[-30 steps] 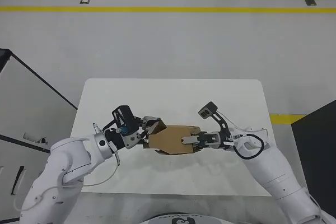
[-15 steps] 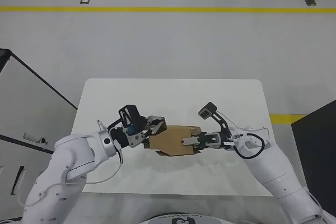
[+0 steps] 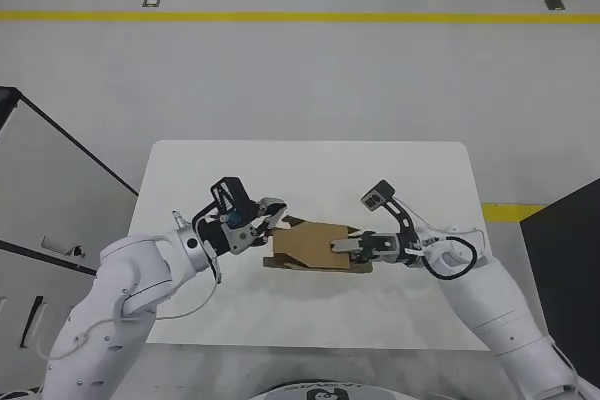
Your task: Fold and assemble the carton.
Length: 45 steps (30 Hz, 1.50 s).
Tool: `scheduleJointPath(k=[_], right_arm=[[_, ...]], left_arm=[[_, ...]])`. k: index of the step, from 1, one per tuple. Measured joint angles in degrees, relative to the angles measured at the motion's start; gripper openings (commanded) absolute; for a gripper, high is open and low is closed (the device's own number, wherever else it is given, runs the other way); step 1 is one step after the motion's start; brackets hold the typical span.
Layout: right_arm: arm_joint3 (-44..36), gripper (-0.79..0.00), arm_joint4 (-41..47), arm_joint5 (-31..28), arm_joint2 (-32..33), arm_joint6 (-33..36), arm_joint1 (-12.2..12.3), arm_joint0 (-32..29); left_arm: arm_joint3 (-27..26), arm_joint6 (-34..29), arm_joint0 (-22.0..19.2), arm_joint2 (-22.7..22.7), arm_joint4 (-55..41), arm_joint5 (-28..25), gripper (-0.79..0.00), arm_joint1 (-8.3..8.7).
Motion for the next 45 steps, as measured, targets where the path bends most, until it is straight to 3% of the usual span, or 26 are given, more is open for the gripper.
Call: scheduleJointPath(k=[11,23,45], right_arm=[[1.54,-0.785,5.37,-1.19,1.13,-2.35,-0.32,-0.49],[1.92,-0.785,5.31,-0.55,1.08,-8.00,-0.76,-0.85],[1.87,-0.785,4.00,0.63,0.13,-8.82,-1.27,-0.64]], left_arm=[[0.03,-0.27,2.73,-2.95,-0.64,1.74,-0.785,0.40],[-2.98,0.44,5.14,-3.48,-1.17,1.29,-0.785,0.68],[-3.61,0.43,3.88,-0.45,-1.17,-1.08,-0.785,0.97]])
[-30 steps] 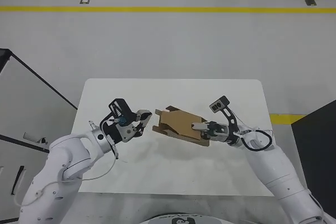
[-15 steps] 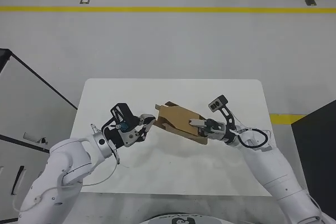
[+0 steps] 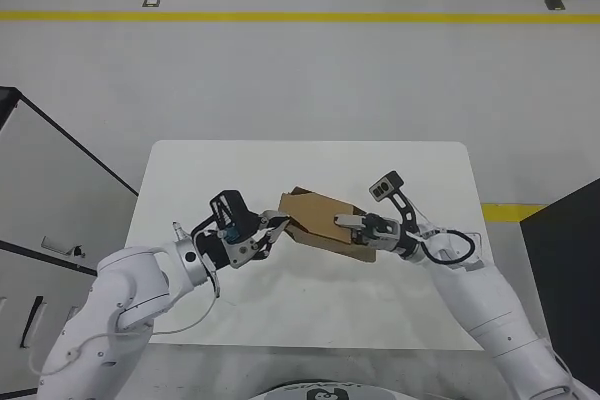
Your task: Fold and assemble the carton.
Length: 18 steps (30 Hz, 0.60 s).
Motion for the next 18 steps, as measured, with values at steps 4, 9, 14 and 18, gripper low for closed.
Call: scheduleJointPath(k=[4,9,14,18], right_arm=[[0.01,-0.785,-0.32,0.10,0.05,-1.02,-0.09,0.04],[-0.05,-0.785,-0.93,0.33,0.12,-2.12,-0.16,0.03],[-0.26,-0.785,-2.17,0.79,0.21,-3.23,-0.18,-0.08],[-0.70,-0.785,-3.76,1.18,0.20,-4.14,-0.15,-0.19]], left_arm=[[0.11,-0.04,0.00,0.02,-0.01,-0.39,-0.785,0.11],[0.09,-0.19,0.11,-0.22,0.24,-1.24,-0.785,0.28],[-0.03,-0.61,0.27,-0.44,0.83,-2.20,-0.785,0.49],[-0.22,-0.81,0.43,-0.48,1.59,-2.90,-0.785,0.65]])
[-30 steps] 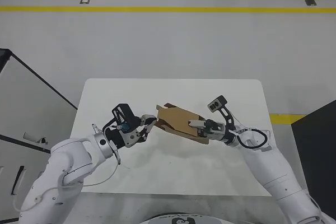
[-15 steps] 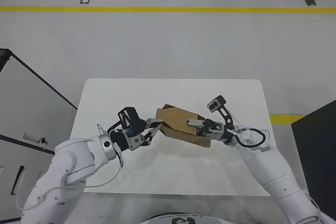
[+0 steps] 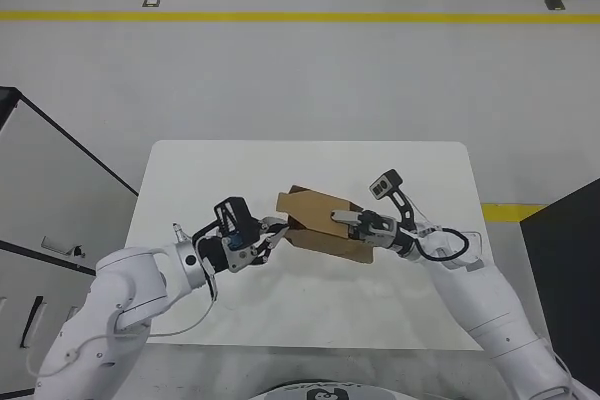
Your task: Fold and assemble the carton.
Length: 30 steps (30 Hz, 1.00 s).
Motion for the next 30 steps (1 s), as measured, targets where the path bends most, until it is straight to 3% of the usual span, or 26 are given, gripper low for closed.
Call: scheduleJointPath(k=[30], right_arm=[[-1.60,-0.785,-4.24,0.37,0.09,-4.90,-0.18,-0.58]], left_arm=[[0.46,0.60,-1.03,2.38,1.70,-1.63,-0.785,0.61]])
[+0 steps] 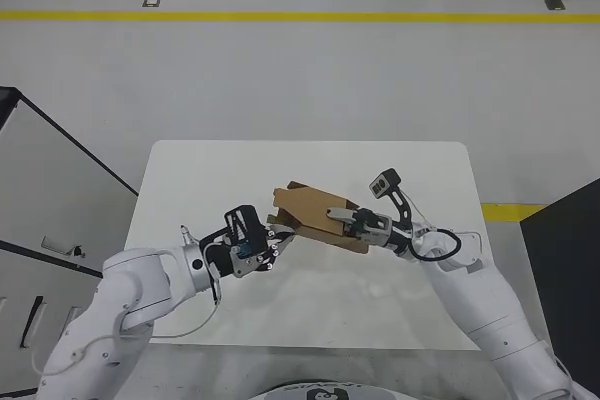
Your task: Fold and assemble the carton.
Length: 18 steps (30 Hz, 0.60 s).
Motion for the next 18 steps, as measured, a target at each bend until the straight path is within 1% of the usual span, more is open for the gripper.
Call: scheduleJointPath(k=[8,18], right_arm=[[0.54,-0.785,0.29,-0.08,-0.24,0.27,-0.16,0.36],[0.92,-0.785,0.76,-0.59,-0.22,0.82,-0.29,0.53]], left_arm=[[0.52,0.19,-1.19,2.08,0.42,0.22,-0.785,-0.02],[1.30,0.56,-1.74,1.08,0.02,1.21,-0.785,0.18]])
